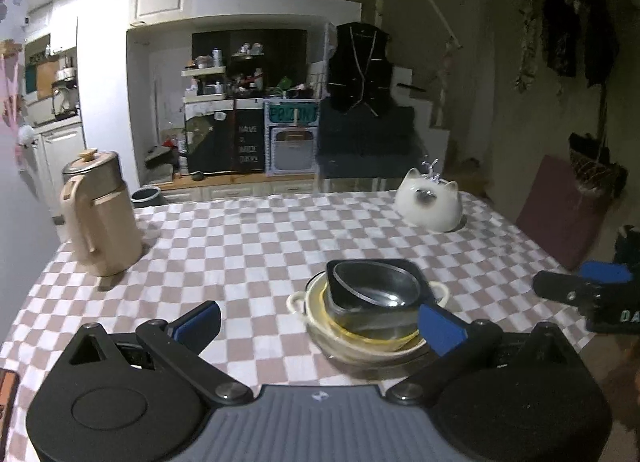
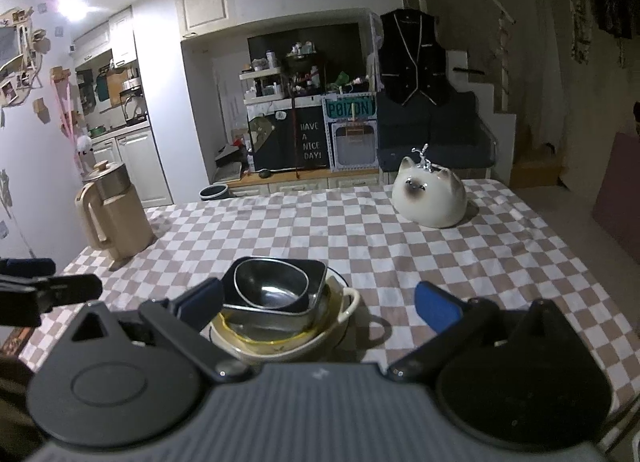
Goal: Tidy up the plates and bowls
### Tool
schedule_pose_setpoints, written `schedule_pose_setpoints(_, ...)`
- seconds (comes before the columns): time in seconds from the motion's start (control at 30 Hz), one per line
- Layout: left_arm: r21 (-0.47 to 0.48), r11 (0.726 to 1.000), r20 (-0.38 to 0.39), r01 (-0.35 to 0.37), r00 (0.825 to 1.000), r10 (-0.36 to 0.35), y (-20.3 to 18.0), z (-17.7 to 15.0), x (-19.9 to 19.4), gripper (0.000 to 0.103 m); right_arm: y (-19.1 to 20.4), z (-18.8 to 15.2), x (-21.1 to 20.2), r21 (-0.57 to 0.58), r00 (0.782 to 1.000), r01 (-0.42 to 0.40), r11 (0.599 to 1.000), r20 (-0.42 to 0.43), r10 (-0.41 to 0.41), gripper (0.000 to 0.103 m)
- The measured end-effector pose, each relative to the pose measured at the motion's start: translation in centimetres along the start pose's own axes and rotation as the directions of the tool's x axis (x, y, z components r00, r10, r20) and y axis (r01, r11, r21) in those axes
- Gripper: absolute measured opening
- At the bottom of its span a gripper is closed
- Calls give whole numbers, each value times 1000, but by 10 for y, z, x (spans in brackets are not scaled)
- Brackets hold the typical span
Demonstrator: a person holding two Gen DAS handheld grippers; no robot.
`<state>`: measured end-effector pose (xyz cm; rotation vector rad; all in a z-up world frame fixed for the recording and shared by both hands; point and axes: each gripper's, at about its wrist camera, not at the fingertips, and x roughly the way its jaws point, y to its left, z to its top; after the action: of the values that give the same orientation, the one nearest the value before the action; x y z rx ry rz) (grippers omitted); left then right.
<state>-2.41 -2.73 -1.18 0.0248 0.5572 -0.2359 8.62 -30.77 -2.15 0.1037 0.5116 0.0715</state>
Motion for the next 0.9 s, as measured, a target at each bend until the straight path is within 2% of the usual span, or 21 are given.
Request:
schedule_pose_setpoints(0.13, 3, 1000, -9, 10, 1000, -10, 1, -13, -4, 103, 4, -10, -6, -28, 1000, 4, 1000, 0, -4, 102)
schedule_pose_setpoints(0.3, 67, 993, 10, -95, 995, 94, -11, -28, -9, 103, 6, -19, -12, -43, 1000, 22, 999, -13, -23, 102)
schedule_pose_setpoints(0.43, 71, 994, 11, -89, 996, 88, -12, -32, -9, 103, 5, -24, -14, -45, 999, 46, 998, -16, -47, 102)
schedule_pose_setpoints(0.9, 61, 993, -5, -99, 995, 100, -16, -47, -7, 103, 4, -37, -12, -62, 998, 50, 997, -44, -53, 102)
